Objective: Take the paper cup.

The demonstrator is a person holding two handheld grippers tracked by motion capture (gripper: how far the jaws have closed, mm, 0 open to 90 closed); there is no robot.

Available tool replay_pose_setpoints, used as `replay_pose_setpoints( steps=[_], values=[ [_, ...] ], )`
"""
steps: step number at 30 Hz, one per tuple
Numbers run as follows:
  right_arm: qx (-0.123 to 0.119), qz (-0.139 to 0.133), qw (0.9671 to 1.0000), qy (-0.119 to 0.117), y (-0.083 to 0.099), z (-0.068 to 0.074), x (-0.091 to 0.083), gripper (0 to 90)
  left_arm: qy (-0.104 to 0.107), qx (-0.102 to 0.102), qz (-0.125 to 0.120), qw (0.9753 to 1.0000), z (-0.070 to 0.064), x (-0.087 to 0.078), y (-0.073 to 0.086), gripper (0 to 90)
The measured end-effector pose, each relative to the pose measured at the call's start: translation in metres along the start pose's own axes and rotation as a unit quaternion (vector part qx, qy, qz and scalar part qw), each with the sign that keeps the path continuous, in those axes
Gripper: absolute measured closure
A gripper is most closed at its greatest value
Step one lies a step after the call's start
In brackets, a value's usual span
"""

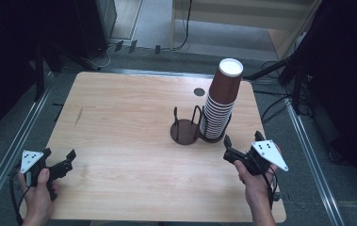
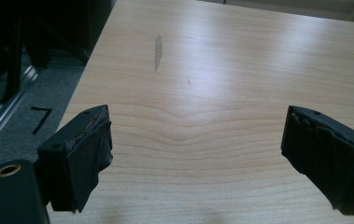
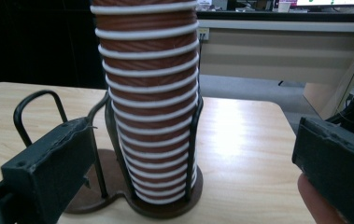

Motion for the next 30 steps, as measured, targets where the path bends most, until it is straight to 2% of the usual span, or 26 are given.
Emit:
replay_pose_setpoints(
  steps=[9,14,30],
  values=[
    [0.017,-0.015,0.9997,-0.006,-0.024,0.0,0.014,0.0,-0.004,0.003,-0.002,1.0,-0.001,0.0,0.0,10.0],
    [0.021,-0.027,0.9994,-0.002,-0.036,0.001,0.021,0.0,-0.006,0.002,-0.001,1.0,0.0,0.0,0.0,9.9],
    [0.012,-0.033,0.9992,-0.019,-0.063,0.014,0.038,0.0,-0.006,0.003,-0.001,1.0,0.0,0.0,0.0,9.9]
  ],
)
Point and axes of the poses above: each handheld gripper's, and its own axes: x roughly forward along the jaws, y roughly out of its underside, z roughly to its left, the point moved 3 cm from there along x, roughly forward along the jaws, and after that the axes turned 12 degrees about -x, right-handed, at the moved point
